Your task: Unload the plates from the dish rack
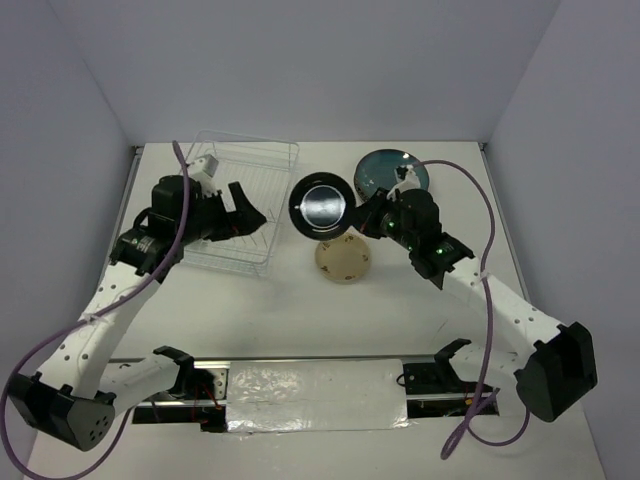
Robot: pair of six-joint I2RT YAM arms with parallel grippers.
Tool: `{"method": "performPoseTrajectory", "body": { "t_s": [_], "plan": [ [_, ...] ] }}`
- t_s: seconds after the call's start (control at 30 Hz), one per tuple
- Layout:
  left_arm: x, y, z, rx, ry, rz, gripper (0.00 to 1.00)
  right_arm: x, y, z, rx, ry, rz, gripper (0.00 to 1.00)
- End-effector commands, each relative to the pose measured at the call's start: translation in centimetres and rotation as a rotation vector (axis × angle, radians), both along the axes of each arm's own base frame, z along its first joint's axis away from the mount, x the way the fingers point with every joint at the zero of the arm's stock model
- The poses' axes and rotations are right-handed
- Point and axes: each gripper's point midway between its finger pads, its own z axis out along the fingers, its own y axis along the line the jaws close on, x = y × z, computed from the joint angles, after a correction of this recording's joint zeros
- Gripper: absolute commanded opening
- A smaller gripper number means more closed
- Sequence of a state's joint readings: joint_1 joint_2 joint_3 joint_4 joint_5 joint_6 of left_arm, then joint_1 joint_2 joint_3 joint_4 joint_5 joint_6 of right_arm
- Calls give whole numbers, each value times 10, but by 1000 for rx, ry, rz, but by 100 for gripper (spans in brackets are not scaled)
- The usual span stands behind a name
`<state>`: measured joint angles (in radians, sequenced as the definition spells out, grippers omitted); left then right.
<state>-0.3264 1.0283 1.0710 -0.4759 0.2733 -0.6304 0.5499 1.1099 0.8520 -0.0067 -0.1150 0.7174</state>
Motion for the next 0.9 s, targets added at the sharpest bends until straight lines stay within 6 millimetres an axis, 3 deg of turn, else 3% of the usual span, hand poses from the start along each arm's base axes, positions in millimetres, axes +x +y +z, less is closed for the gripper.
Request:
{"method": "performPoseTrajectory", "body": {
  "t_s": [0.0, 0.1, 0.13, 0.17, 0.33, 0.6, 0.63, 0.7, 0.83, 0.87],
  "plan": [
    [18, 92, 20, 335, -77, 397, 99, 31, -40, -38, -21, 119, -209, 0],
    [18, 126, 34, 468, -88, 516, 100, 42, -53, -66, -26, 183, -205, 4],
    [16, 130, 34, 496, -73, 521, 100, 41, -53, -85, -34, 217, -185, 5],
    [18, 131, 44, 498, -85, 527, 99, 43, -54, -90, -32, 218, -186, 6],
    [25, 125, 39, 514, -67, 484, 99, 42, -60, -125, -54, 260, -173, 9],
    [28, 123, 4, 558, -15, 453, 100, 33, -60, -158, -84, 348, -137, 15],
    [29, 124, 3, 566, -10, 452, 99, 32, -60, -160, -84, 355, -131, 18],
    [31, 127, 2, 586, -1, 457, 99, 28, -58, -169, -96, 384, -109, 34],
    [36, 132, 15, 610, -8, 477, 100, 28, -59, -171, -151, 402, -85, 55],
    [38, 135, 17, 624, -7, 487, 99, 17, -60, -178, -209, 438, -63, 64]
  ]
}}
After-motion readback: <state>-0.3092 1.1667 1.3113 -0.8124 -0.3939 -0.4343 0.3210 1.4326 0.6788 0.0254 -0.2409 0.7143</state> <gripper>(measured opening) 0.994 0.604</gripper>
